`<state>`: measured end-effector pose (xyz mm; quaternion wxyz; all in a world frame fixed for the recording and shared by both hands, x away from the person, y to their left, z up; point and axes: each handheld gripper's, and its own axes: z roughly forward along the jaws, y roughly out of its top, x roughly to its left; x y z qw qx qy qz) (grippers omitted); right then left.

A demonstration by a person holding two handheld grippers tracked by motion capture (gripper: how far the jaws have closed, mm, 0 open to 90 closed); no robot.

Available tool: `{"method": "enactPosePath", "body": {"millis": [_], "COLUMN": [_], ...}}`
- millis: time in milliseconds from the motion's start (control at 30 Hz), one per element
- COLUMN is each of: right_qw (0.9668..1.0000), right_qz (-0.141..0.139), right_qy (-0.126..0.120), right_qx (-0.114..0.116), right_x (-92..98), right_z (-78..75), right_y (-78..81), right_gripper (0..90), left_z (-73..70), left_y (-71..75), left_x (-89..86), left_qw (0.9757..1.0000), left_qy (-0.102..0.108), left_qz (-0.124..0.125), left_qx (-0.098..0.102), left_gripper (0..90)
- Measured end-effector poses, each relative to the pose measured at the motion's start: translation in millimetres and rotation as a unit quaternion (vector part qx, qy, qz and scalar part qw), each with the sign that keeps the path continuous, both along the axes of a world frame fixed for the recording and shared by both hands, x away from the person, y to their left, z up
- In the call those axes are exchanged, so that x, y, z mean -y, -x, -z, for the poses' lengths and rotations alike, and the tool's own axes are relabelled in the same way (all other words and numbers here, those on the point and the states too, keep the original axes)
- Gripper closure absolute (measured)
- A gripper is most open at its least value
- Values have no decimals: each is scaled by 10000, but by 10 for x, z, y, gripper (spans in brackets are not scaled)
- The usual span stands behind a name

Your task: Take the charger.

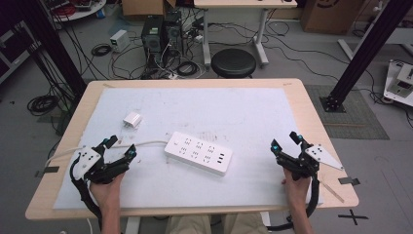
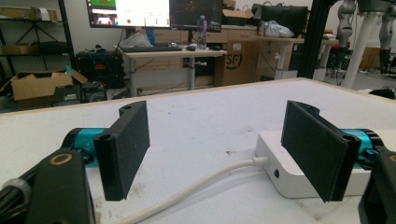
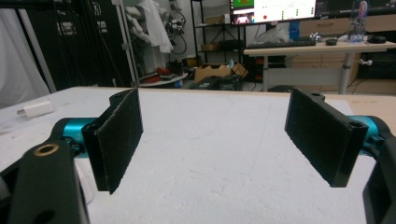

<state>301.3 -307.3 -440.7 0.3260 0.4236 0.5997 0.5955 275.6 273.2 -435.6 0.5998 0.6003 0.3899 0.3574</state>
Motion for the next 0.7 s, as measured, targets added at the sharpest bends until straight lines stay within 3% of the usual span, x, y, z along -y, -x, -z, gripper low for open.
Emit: {"method": "enactPosePath", "body": {"millis": [233,267,367,467,533,567,700], "right_qw": [9999,9996,9992,9993,9994,9993,9991], "right_qz": [-73,-125,-152,-86,-54,-22,1], "right_qy": [96,250,353,358,348,356,400], "right_qx": [24,27,74,85,69,80,102], "right_x": [-18,-51,-64,-75,-78,-80,-91], "right_z": [3,1,2,4,5,6,7], "right_y": [25,28,37,47,51,53,61], "right_gripper": [196,196,196,196,196,196,196], "left_z": [-29,-31,-37,-39,-39,-36,-52], "left_y": [3,1,-6,-12,-12,-25,-40], "left_x": [42,50,69,73,73,45,24], "left_qw": [10000,10000,10000,9996,9996,9990,9985], "left_qy": [-13,-8,-46,91,91,145,26], "left_qz": [19,9,-7,-69,-69,-119,-198], "left_qx": [-26,-29,-53,-254,-254,-395,-507], "left_gripper": [236,236,236,236,236,236,236]}}
